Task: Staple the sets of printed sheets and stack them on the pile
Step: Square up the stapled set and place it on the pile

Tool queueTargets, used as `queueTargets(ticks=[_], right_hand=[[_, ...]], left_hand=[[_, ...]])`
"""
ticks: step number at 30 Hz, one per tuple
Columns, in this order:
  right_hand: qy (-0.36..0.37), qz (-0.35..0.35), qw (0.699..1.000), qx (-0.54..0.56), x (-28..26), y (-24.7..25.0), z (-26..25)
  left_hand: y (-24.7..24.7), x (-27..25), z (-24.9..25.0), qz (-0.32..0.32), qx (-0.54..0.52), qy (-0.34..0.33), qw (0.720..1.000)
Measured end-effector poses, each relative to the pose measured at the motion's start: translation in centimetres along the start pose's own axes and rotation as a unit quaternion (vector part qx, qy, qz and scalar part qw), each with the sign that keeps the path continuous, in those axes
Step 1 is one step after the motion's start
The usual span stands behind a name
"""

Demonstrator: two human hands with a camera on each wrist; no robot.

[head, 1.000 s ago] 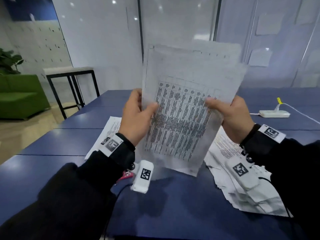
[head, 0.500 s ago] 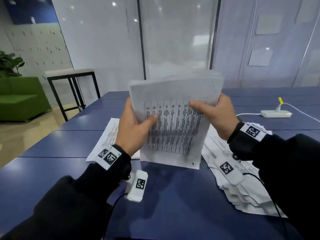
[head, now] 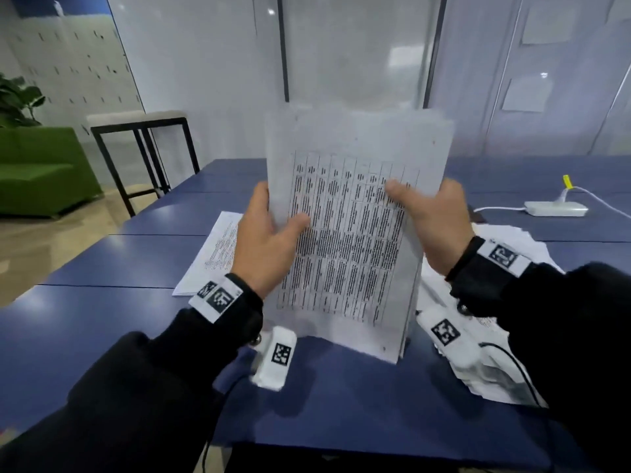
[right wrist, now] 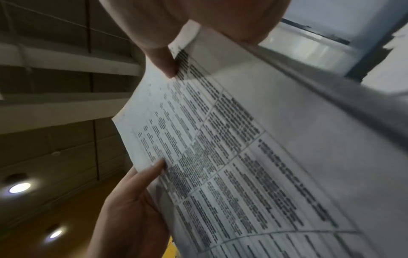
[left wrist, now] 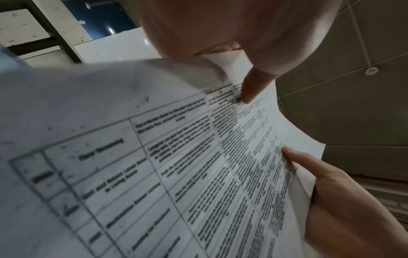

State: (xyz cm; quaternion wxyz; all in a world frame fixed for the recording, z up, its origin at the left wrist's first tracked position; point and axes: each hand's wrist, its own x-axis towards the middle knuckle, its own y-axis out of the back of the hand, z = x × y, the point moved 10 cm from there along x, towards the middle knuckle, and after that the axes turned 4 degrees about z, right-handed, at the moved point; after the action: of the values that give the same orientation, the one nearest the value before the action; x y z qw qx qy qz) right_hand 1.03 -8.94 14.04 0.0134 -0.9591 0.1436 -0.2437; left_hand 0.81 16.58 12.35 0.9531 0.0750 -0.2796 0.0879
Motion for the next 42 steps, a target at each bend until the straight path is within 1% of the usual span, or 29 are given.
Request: queueTargets(ticks=[2, 4, 6, 7, 8, 12, 14, 16, 18, 20, 21, 23, 25, 27, 29, 31, 33, 35, 37, 39, 42], right_hand=[[0.031, 0.024, 0.999, 0.009, 1.0, -0.3, -2.7], [0.052, 0.041, 0.997, 0.04, 2.4, -0.6, -5.8], [0.071, 0.04, 0.994, 0.068, 3.4, -1.1, -7.7], [0.077, 0.031, 0.994, 0.071, 3.5, -1.3, -7.8], [0.074, 0.022, 0.995, 0.068, 3.4, -1.2, -7.2], [0.036, -0.019, 0.999, 0.027, 1.4, 0.1, -1.8], [0.016, -0.026, 0.999, 0.024, 0.7, 0.5, 0.0], [0.017, -0.016, 0.999, 0.025, 1.1, 0.4, -0.3], [0.037, -0.008, 0.999, 0.034, 1.9, -0.2, -2.1], [0.057, 0.009, 0.998, 0.041, 2.8, -0.5, -4.0], [0.062, 0.015, 0.997, 0.044, 3.0, -0.5, -4.5], [0.062, 0.015, 0.997, 0.041, 3.1, -0.3, -3.8], [0.037, -0.005, 0.999, 0.021, 2.6, -0.1, -1.7], [0.007, -0.041, 0.999, -0.002, 2.0, 0.0, 0.3], [0.013, -0.063, 0.998, -0.013, 2.0, 0.0, 0.1], [0.029, -0.058, 0.998, -0.013, 2.6, -0.1, -1.6], [0.04, -0.049, 0.998, -0.006, 3.6, -0.3, -3.3], [0.031, -0.042, 0.999, 0.014, 4.3, -0.4, -3.7], [0.016, -0.036, 0.999, 0.027, 4.1, -0.3, -3.1], [0.007, -0.024, 1.0, 0.018, 3.5, 0.0, -1.9], [-0.003, -0.02, 1.0, 0.024, 3.1, 0.2, -1.3]], left_hand=[[0.3, 1.4, 2.0, 0.035, 0.022, -0.037, 0.998], [0.3, 2.9, 4.5, 0.062, 0.027, -0.062, 0.996], [0.2, 4.1, 5.4, 0.061, 0.023, -0.061, 0.996], [0.4, 4.2, 5.2, 0.066, 0.02, -0.06, 0.996], [0.5, 3.9, 4.7, 0.071, 0.022, -0.05, 0.996], [0.3, 1.0, 0.1, 0.024, -0.023, 0.0, 0.999], [0.2, 0.5, -0.8, 0.013, -0.032, 0.013, 0.999], [0.1, 1.2, 0.1, 0.027, -0.024, 0.015, 0.999], [0.1, 2.7, 2.0, 0.06, 0.004, 0.012, 0.998], [-0.2, 4.0, 3.1, 0.074, 0.016, -0.002, 0.997], [-0.3, 4.2, 3.4, 0.07, 0.014, -0.004, 0.997], [-0.3, 4.0, 2.7, 0.064, -0.006, 0.004, 0.998], [-0.5, 2.7, 0.9, 0.036, -0.037, 0.019, 0.999], [-0.8, 1.6, -0.8, 0.004, -0.06, 0.028, 0.998], [-1.0, 1.7, -0.9, -0.012, -0.08, 0.034, 0.996], [-1.0, 2.9, 0.1, -0.006, -0.093, 0.032, 0.995], [-0.8, 4.6, 1.0, 0.018, -0.097, 0.026, 0.995], [-0.9, 5.3, 1.8, 0.033, -0.105, 0.019, 0.994], [-1.4, 4.8, 1.8, 0.02, -0.116, 0.031, 0.993], [-1.9, 3.8, 0.7, 0.001, -0.108, 0.045, 0.993], [-2.0, 3.1, 0.6, -0.01, -0.111, 0.036, 0.993]])
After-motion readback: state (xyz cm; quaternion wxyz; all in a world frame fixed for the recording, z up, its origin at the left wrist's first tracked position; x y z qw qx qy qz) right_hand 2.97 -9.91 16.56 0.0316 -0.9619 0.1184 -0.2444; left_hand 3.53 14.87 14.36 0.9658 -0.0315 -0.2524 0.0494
